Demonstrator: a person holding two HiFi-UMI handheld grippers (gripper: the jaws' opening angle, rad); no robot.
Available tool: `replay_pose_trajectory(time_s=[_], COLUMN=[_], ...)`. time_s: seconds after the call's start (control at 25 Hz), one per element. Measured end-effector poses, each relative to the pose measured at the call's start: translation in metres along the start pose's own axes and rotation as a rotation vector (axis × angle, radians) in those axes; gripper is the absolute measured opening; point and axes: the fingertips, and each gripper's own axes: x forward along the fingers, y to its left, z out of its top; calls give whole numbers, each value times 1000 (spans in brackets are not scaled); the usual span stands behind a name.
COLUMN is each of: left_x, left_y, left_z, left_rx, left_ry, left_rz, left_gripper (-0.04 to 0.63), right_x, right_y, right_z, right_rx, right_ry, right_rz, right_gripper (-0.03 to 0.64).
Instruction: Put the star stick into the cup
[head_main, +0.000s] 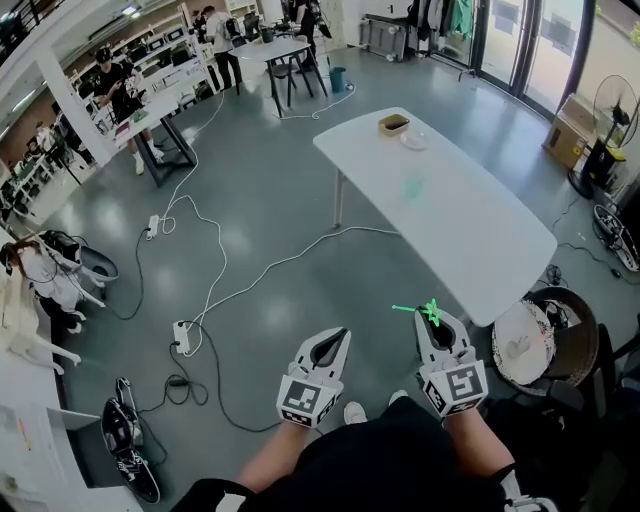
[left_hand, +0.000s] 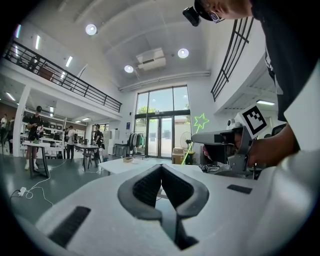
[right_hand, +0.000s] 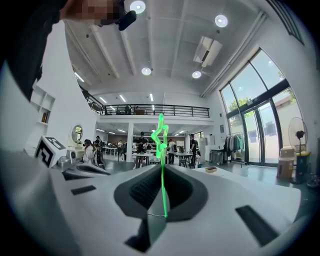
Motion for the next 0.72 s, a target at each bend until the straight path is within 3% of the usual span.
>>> replay_pose_trajectory(time_s=[0.36, 0.72], left_x=[29, 82], left_y=[15, 59], left_z=[-10, -6], left_rx=[-27, -2], left_ry=[20, 47], left_rz=[-13, -1], left_gripper=[11, 11], right_x=[23, 82], right_y=[-19, -61], right_z=[-7, -10], right_rx=[-3, 33], right_ry=[14, -8], right_rz=[-11, -23], right_gripper=[20, 20])
